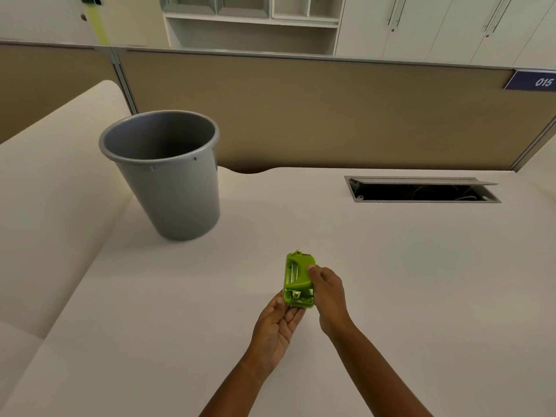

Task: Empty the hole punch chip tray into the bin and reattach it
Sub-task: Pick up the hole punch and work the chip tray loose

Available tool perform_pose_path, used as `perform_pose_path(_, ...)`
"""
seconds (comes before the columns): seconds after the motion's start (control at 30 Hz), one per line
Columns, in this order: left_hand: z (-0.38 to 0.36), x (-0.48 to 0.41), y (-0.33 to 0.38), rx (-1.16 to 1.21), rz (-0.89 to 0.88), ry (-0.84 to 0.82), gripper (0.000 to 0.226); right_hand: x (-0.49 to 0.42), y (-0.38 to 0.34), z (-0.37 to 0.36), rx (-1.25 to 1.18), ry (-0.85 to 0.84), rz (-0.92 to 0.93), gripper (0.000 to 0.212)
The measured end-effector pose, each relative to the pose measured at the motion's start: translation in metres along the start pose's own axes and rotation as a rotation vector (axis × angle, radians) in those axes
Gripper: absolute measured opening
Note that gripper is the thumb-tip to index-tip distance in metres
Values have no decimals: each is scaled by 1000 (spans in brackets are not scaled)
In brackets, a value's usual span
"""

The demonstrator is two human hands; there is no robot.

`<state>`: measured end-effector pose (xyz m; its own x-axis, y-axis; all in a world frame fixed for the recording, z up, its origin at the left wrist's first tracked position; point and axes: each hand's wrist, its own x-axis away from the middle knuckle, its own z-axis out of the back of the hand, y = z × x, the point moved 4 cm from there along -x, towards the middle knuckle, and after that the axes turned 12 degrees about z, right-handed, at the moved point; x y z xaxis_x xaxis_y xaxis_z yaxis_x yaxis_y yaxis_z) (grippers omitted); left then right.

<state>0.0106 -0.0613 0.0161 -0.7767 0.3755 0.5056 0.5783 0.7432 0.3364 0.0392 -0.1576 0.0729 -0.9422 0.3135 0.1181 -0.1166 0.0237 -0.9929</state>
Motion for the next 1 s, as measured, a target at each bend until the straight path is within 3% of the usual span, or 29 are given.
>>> perform_pose_path(0.33, 0, 0, -1, 40, -15, 23, 33, -3, -1, -1, -25, -21, -30, 30)
perform_pose_path(0.77, 2, -5, 15, -82, 14, 11, 33, -2, 3, 3, 32, -78, 40, 31)
perform_pose_path(1.0, -14, -20, 43, -220, 14, 127, 35, 8, 8, -2, 90, -184, 49, 23)
